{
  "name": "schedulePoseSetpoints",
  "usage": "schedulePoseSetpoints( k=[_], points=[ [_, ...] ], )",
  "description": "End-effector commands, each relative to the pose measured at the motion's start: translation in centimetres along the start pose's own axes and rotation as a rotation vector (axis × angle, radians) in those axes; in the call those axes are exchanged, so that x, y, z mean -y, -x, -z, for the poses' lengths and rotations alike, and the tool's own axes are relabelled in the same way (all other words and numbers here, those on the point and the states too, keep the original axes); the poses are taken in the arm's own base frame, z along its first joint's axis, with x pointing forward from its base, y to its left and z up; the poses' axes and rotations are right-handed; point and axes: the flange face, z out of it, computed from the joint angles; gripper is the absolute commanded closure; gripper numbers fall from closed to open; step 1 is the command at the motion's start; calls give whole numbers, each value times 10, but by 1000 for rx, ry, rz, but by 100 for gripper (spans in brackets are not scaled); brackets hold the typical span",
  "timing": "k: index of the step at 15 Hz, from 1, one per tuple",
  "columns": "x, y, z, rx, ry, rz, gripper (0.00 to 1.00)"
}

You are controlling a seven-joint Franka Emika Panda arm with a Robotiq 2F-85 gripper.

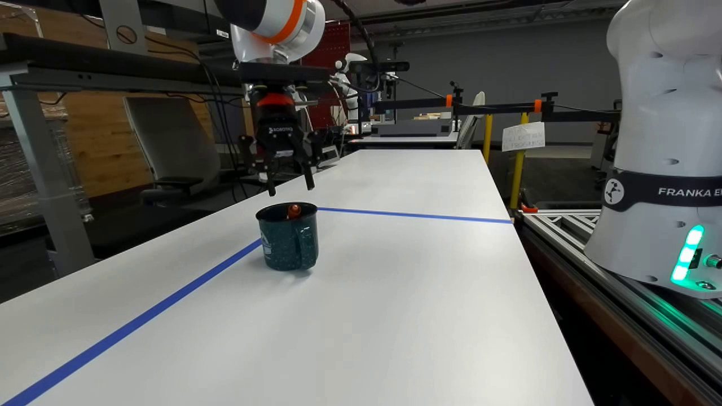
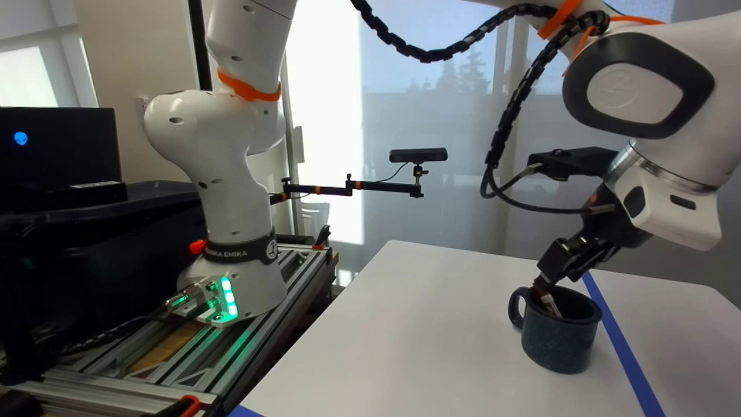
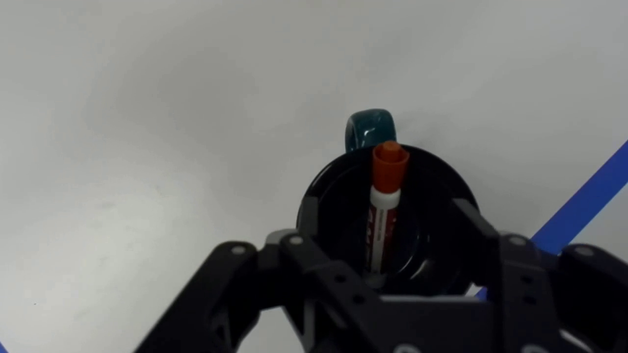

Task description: Pick up the marker from the cup and put it on the table

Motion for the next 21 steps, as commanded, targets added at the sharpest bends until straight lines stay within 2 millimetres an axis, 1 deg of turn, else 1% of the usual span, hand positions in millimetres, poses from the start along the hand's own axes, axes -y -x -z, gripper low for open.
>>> schedulePoseSetpoints(
  k=[1, 2, 3, 4, 5, 6, 7, 8, 11, 12, 13, 14, 15, 16, 17, 19, 20, 21],
  points=[
    [13, -10, -1, 45, -6, -34, 32],
    [15, -12, -4, 49, -2, -36, 32],
    [16, -13, -7, 55, 3, -39, 35],
    [17, -14, -10, 63, 9, -43, 35],
    [17, -16, -13, 67, 14, -46, 37],
    [18, -17, -15, 72, 17, -49, 36],
    [19, -18, -17, 78, 22, -51, 40],
    [20, -19, -19, 82, 25, -53, 39],
    [23, -22, -25, 91, 33, -60, 45],
    [24, -22, -28, 95, 37, -62, 50],
    [25, -22, -29, 99, 40, -64, 49],
    [25, -23, -31, 103, 43, -65, 54],
    [26, -23, -33, 106, 45, -65, 54],
    [26, -23, -34, 109, 47, -65, 57],
    [27, -23, -36, 110, 48, -65, 56],
    [27, -25, -39, 111, 49, -63, 58],
    [27, -26, -41, 111, 49, -60, 61],
    [27, -28, -42, 106, 50, -63, 76]
  ],
)
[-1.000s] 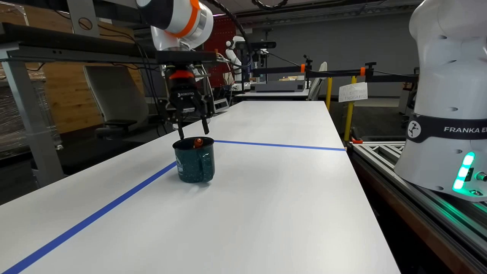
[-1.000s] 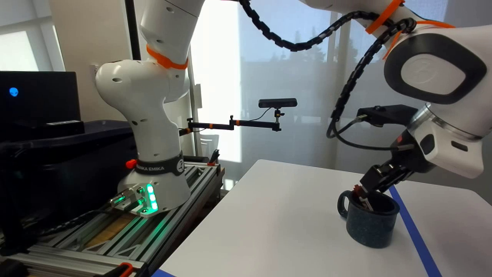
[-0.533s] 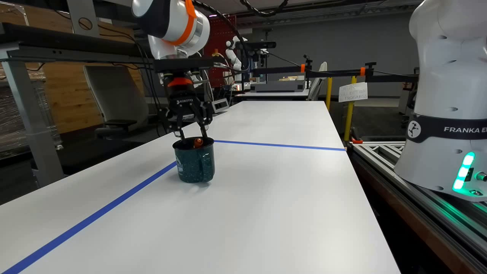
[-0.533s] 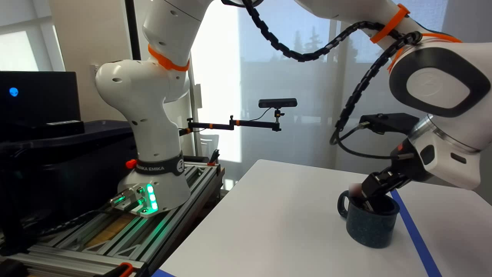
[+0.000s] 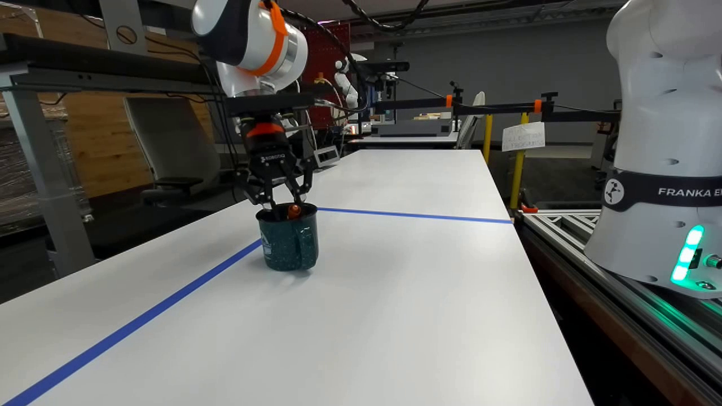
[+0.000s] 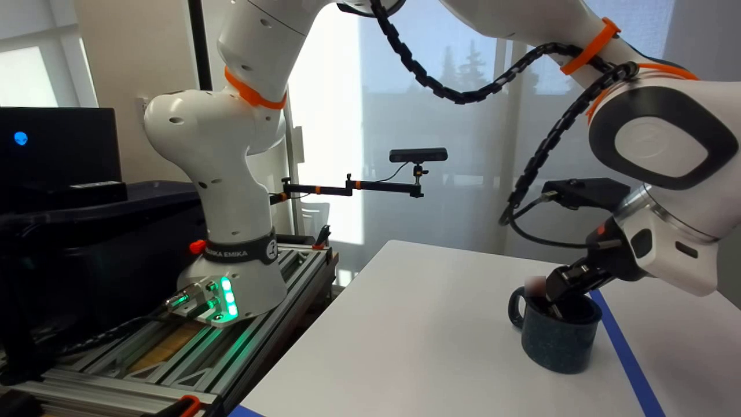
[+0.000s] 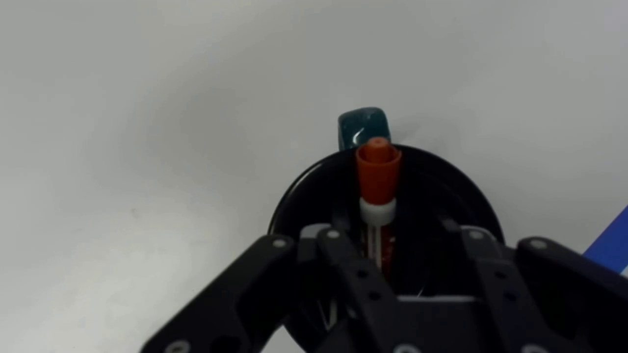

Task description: Pick up the marker from the cup and put it on the table

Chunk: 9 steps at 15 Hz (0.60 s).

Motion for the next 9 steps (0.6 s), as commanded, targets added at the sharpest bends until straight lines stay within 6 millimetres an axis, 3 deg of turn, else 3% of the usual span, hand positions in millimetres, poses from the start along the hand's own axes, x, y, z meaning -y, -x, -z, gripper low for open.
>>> schedulePoseSetpoints(
  k=[1, 3, 5, 9],
  points=[
    [4, -2, 1, 19, -13, -11, 86],
    [0, 3, 4, 18, -15, 0, 100],
    [-8, 14, 12, 10, -19, 13, 95],
    [-30, 41, 37, 16, -34, 44, 95]
  ],
)
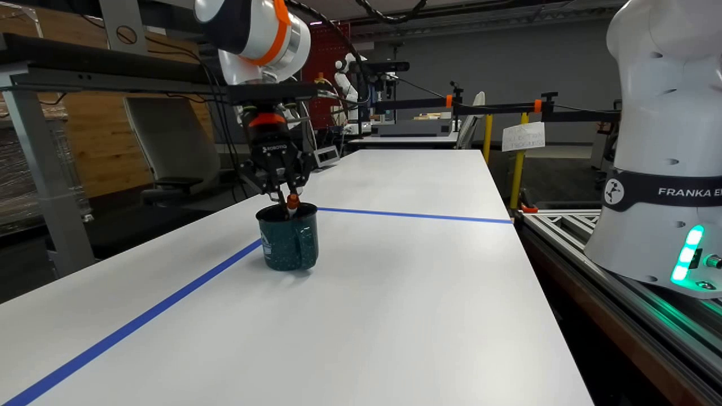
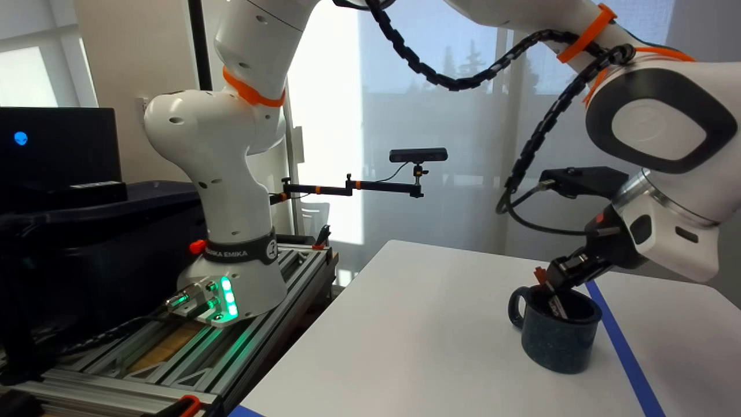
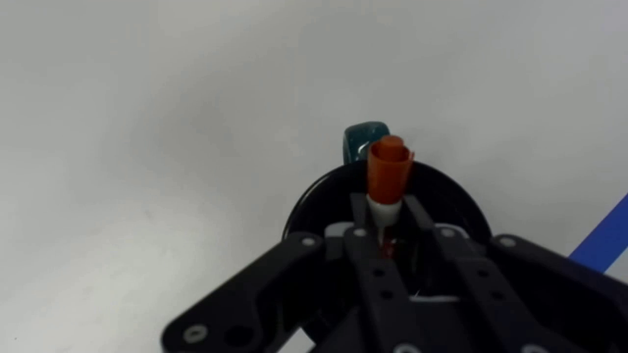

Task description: Pick up the marker from the cup and put it on the table

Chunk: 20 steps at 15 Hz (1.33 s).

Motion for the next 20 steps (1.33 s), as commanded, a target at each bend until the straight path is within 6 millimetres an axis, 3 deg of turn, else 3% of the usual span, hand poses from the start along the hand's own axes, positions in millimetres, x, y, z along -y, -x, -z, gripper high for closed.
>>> schedulePoseSetpoints(
  k=[1, 6, 9, 13, 20],
  points=[
    [-28, 38, 29, 24, -28, 42, 95],
    [-60, 89, 43, -17, 0, 165, 95],
    [-80, 103, 28, -106, 2, 108, 95],
    [-97, 95, -12, -226, -48, 1, 95],
    [-108, 71, -72, -493, -174, -147, 95]
  ],
)
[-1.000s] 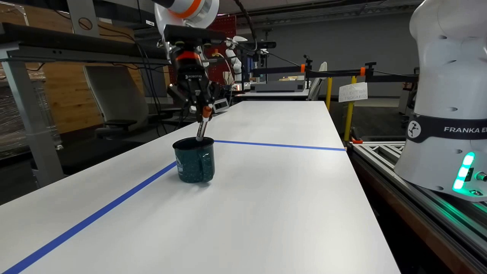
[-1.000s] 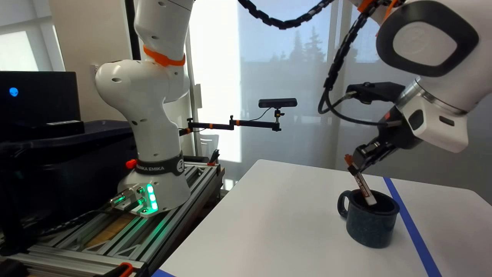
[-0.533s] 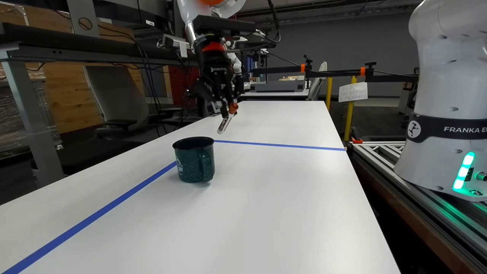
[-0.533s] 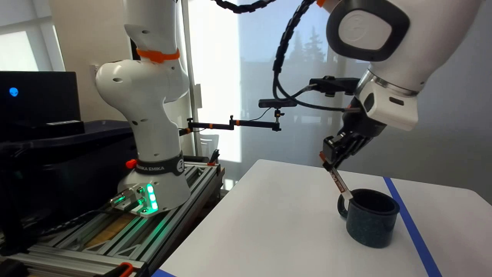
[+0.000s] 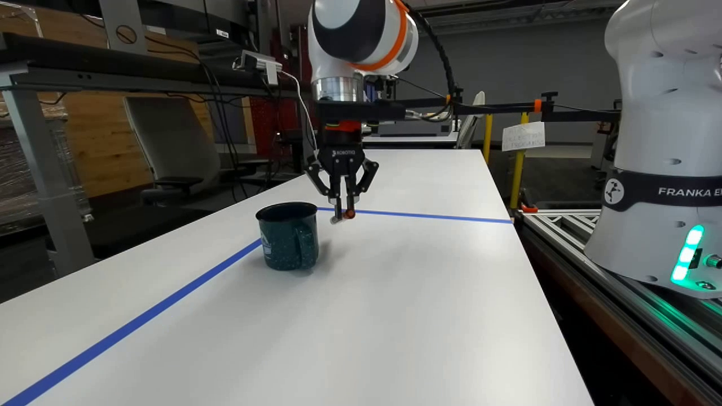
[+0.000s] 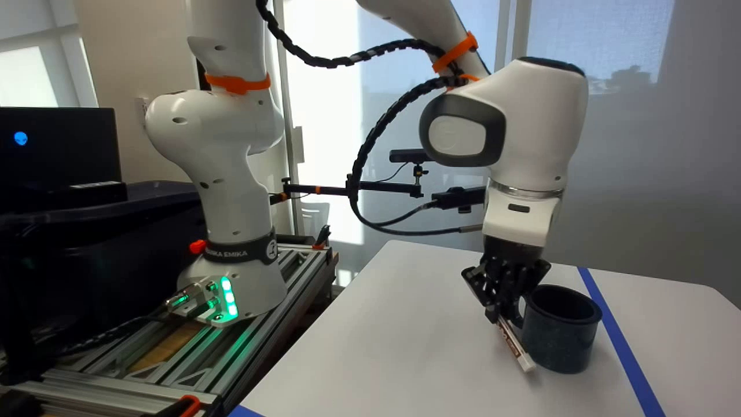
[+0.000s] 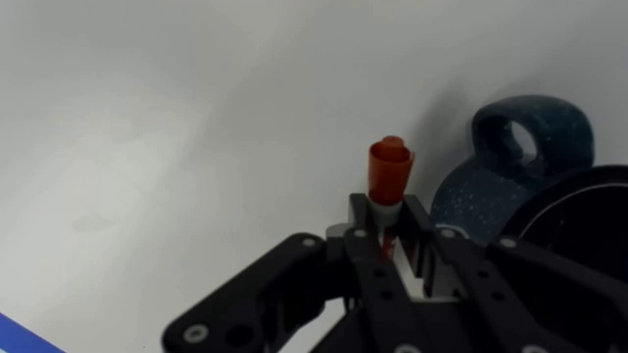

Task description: Pick up the marker from the cup and put it on the table

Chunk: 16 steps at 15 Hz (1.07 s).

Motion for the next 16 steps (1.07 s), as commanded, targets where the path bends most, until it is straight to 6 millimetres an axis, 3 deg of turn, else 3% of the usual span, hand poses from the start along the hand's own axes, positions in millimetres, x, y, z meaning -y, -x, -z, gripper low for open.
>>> schedulePoseSetpoints(
  k=[1, 6, 8, 11, 16],
  points=[
    [-8, 10, -22, -113, -23, -57, 95],
    [-14, 14, -54, -147, 47, -60, 95],
    [-14, 17, -61, -125, 90, 9, 55],
    [-13, 27, -57, -73, 113, 149, 46],
    [-8, 27, -9, -122, 167, 391, 8]
  ],
)
